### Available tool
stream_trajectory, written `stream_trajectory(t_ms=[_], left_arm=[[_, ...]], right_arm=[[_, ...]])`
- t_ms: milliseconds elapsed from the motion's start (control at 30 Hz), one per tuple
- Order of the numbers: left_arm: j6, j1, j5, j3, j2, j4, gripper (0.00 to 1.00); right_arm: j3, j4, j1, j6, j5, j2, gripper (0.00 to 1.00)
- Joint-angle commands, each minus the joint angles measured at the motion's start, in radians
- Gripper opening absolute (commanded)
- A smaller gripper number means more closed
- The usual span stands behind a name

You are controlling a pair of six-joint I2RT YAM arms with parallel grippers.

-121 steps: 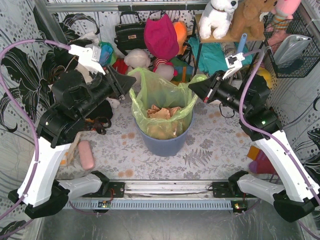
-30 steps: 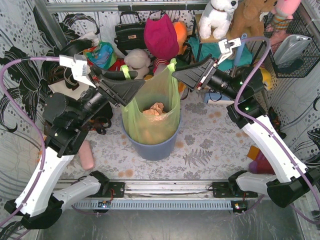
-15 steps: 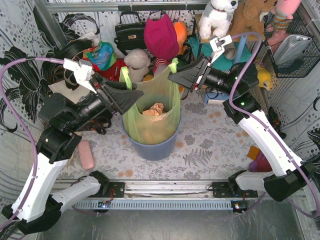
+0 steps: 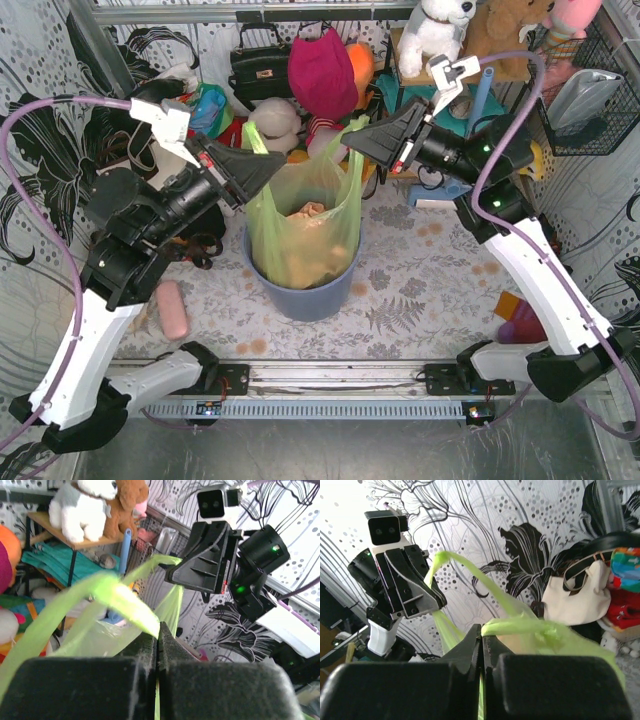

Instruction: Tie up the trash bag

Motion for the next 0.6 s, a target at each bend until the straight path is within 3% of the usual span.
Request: stream_trajectory(t_ms=[0, 233, 267, 333, 367, 433, 467, 567], left_arm=[[0.052, -0.003, -0.051, 0.107, 0.009, 0.081, 0.01], [0.075, -0.003, -0.018, 0.127, 0.023, 0.107, 0.03], [0.072, -0.003, -0.010, 0.116, 0.024, 0.108, 0.05], [0.062, -0.003, 0.009, 0.087, 0.015, 0.117, 0.21], [0.055, -0.004, 0.010, 0.070, 0.009, 0.120, 0.31], [0.046, -0.004, 0.003, 0.042, -0.005, 0.118, 0.45], [0.044, -0.004, -0.004, 0.037, -0.009, 0.115, 0.50], [0.045, -0.004, -0.017, 0.043, -0.008, 0.108, 0.56]], right_arm=[[0.097, -0.042, 0.005, -0.086, 0.081, -0.070, 0.00], [0.068, -0.072, 0.005, -0.142, 0.163, -0.137, 0.00], [0.051, -0.071, 0.006, -0.142, 0.168, -0.143, 0.00], [0.021, -0.073, 0.005, -0.133, 0.167, -0.148, 0.00], [0.009, -0.072, 0.005, -0.127, 0.162, -0.147, 0.05], [-0.006, -0.074, 0.005, -0.115, 0.156, -0.144, 0.33], [-0.010, -0.073, 0.005, -0.112, 0.152, -0.142, 0.41], [-0.008, -0.076, 0.005, -0.110, 0.155, -0.135, 0.52]])
